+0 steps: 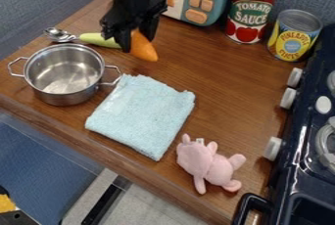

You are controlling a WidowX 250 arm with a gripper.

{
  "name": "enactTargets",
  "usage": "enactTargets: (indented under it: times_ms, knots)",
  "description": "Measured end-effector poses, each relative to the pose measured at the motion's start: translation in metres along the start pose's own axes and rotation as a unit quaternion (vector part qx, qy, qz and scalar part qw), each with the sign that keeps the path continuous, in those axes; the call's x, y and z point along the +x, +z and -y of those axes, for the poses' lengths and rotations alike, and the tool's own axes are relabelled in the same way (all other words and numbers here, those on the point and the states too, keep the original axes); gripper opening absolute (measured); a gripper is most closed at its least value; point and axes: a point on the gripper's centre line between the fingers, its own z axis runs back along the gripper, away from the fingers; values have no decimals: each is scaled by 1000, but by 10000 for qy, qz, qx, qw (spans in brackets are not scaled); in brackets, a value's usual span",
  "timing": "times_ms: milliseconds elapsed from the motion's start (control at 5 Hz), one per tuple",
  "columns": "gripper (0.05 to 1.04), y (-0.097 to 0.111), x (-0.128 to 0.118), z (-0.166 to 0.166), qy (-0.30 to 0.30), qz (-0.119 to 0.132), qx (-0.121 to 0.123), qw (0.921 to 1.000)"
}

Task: Move the carrot to the upper left side of the table

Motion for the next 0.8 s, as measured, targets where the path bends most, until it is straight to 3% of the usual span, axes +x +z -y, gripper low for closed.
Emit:
enactTargets:
  times_ms: [400,600,800]
  knots:
    - [632,-13,1,6,48,42,-4,10000]
    - [926,-13,-5,5,45,-110,33,9999]
    - [1008,7,-3,8,104,-135,-130,9998]
